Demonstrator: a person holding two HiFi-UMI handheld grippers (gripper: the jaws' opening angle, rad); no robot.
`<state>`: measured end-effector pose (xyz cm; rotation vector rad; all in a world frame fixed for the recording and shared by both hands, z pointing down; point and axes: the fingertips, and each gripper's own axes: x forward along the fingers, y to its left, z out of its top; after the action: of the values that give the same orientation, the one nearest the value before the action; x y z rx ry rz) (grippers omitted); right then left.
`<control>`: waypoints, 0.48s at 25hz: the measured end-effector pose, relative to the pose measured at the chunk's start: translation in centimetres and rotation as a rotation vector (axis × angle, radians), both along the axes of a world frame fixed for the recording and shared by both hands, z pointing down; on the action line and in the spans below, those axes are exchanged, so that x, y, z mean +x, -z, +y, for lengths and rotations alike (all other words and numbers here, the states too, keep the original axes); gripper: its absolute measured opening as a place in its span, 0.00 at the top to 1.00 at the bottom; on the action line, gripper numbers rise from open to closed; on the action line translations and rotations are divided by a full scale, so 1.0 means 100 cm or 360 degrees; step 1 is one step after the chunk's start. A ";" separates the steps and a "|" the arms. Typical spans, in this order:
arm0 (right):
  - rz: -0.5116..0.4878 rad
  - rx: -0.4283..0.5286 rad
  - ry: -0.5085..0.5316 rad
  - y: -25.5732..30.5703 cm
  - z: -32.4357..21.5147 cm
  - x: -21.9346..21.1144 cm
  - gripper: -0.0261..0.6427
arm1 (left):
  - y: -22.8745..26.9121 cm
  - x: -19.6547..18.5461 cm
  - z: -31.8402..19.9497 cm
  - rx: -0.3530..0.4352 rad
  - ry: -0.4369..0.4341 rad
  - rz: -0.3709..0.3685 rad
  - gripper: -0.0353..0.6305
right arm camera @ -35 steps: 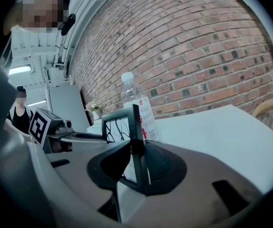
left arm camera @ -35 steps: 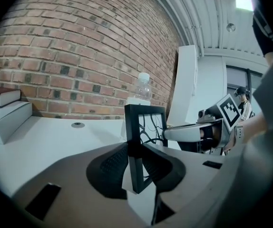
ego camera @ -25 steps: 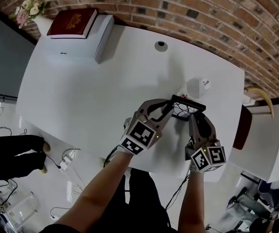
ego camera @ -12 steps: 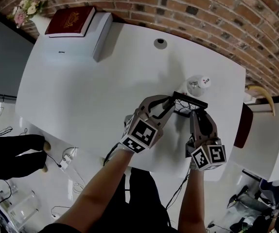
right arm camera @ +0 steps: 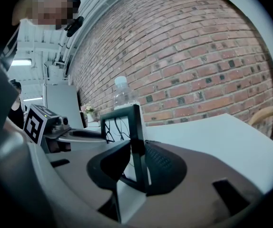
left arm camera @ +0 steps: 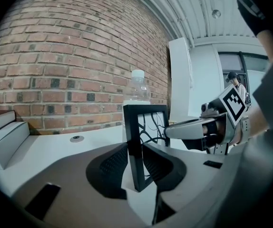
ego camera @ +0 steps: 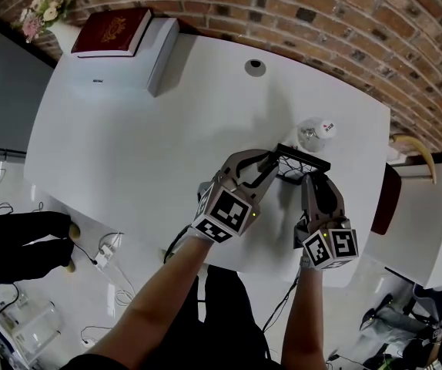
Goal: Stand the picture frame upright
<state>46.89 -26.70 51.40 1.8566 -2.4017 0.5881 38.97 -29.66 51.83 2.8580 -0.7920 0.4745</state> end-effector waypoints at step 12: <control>-0.0010 -0.0019 -0.0004 -0.001 0.001 -0.001 0.81 | 0.001 -0.006 -0.002 0.0010 0.0034 0.0000 0.77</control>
<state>46.83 -26.64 51.54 1.8558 -2.3946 0.6082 38.36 -29.82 51.71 2.8521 -0.8246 0.4698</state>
